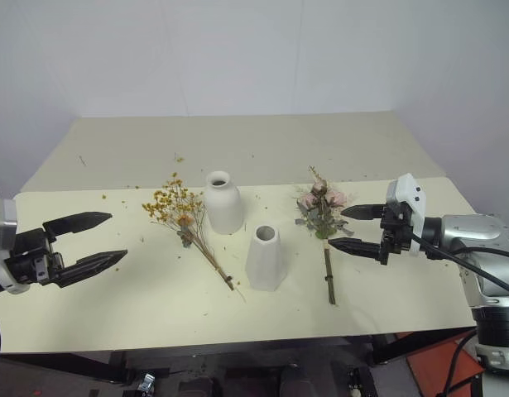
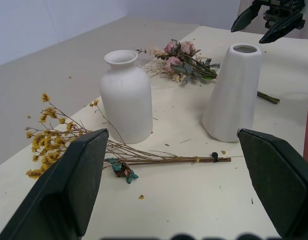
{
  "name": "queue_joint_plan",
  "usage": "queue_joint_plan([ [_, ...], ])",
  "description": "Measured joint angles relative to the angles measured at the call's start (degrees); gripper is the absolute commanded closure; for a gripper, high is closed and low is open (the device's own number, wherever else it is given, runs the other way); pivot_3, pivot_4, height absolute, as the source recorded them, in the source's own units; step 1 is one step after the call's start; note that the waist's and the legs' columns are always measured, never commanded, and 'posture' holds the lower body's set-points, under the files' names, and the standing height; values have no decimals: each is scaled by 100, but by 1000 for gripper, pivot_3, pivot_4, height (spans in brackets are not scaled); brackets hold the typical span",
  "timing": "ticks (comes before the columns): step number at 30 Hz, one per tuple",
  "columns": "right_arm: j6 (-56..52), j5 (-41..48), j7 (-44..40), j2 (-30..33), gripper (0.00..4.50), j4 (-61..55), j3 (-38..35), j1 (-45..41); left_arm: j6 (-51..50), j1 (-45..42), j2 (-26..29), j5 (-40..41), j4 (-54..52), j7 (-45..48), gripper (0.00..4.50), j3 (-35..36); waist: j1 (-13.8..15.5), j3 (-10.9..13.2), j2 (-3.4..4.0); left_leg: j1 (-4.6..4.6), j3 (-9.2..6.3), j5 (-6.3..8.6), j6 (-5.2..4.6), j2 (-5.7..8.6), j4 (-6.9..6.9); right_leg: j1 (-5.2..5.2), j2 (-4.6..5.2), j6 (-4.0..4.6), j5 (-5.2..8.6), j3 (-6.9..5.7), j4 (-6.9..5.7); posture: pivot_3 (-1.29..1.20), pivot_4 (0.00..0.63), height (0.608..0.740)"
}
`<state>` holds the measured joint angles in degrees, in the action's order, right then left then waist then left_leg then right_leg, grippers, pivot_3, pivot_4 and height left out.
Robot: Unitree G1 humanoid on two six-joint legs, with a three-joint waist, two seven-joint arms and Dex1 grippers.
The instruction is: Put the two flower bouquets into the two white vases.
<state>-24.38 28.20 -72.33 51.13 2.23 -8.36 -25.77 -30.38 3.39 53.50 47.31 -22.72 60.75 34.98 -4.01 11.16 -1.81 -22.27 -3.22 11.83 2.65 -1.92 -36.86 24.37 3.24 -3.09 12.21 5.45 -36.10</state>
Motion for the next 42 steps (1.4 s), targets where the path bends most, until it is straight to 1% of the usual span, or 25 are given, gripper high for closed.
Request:
queue_joint_plan([
  [9, 19, -61, 2, 0, 0, 56, 53, -40, 1, -1, 0, 0, -1, 2, 7, 0, 0, 0, 0, 0, 0, 0, 0, 0, 0, 0, 0, 0, 0, 0, 0, 0, 150, 740],
  [12, -202, -209, 229, 61, 0, -40, 151, -88, 2, -22, -1, 0, 4, 11, 7, 0, -2, 0, 0, 0, 0, 0, 0, 0, 0, 1, 0, 0, 0, 0, -1, 0, 150, 740],
  [17, -2219, -229, 786, 556, 0, -642, 802, -748, -21, -441, 16, 32, 174, 79, 7, -108, 2, 0, 1, 1, -1, 0, 0, -1, 0, 4, -1, 17, 10, 0, -6, 0, 150, 740],
  [21, -3839, -224, 1001, 595, 0, -685, 1579, -1588, -57, -907, 93, 41, 404, 286, 7, -483, -5, 0, 1, -6, 2, 0, 0, 1, -1, 9, 0, 17, 9, 3, 0, 0, 150, 740],
  [23, -4597, -231, 1079, 557, 0, -460, 1993, -2115, -55, -1201, 104, 25, 535, 403, 7, -696, 1, 1, 1, -10, 1, 0, 0, 1, 0, 13, 0, 13, 7, 2, 0, 0, 150, 740],
  [24, -5060, -268, 1152, 444, 0, -137, 2265, -2514, -48, -1421, 104, -5, 680, 489, 7, -853, -1, 0, 0, -9, 1, 0, 0, 1, 0, 13, 0, 4, 1, 2, -1, 0, 150, 740],
  [28, -5921, -451, 1447, -120, 0, 928, 2876, -3430, 62, -2115, 95, -154, 1045, 730, 7, -1402, -8, 0, 0, -13, 1, 0, -1, 1, 1, 15, -2, 0, -3, 2, 0, 0, 150, 740],
  [32, -6114, -703, 1736, -484, 0, 1722, 3344, -3813, 182, -2525, -52, -292, 1254, 906, 7, -1809, 0, 0, 0, -46, 0, 2, -4, 1, 1, 44, -1, 0, -5, 1, 0, 0, 150, 740],
  [33, -6114, -742, 1759, -548, 0, 1870, 3465, -3867, 199, -2580, -104, -322, 1261, 940, 7, -1875, 2, 0, 0, -64, -1, 1, -4, 2, -1, 64, 0, 5, -12, 1, -4, 0, 150, 740],
  [34, -6111, -786, 1787, -642, 0, 2013, 3559, -3888, 224, -2623, -153, -347, 1274, 970, 7, -1953, 1, 0, 0, -80, -2, 1, -4, 2, -3, 80, -1, 38, -34, 1, -8, 0, 150, 740],
  [37, -6019, -952, 1865, -850, 0, 2419, 3807, -3919, 268, -2674, -238, -445, 1327, 993, 7, -2056, 1, 0, 0, -93, -4, 1, -4, 2, -3, 93, -1, 44, -38, -1, -9, 0, 150, 740],
  [40, -5819, -1132, 1862, -995, 622, 2742, 3948, -4082, 276, -2710, -260, -450, 1347, 995, 0, -2062, -19, 0, 0, -91, -3, 1, -4, 2, -4, 93, -2, 41, -40, 0, -9, 0, 150, 740],
  [42, -5691, -1202, 1839, -1072, 1261, 2870, 3968, -4095, 276, -2708, -266, -450, 1347, 995, 0, -2062, -15, 0, 0, -88, -5, 1, -4, 0, -4, 92, -4, 40, -40, -1, -12, 0, 150, 740],
])
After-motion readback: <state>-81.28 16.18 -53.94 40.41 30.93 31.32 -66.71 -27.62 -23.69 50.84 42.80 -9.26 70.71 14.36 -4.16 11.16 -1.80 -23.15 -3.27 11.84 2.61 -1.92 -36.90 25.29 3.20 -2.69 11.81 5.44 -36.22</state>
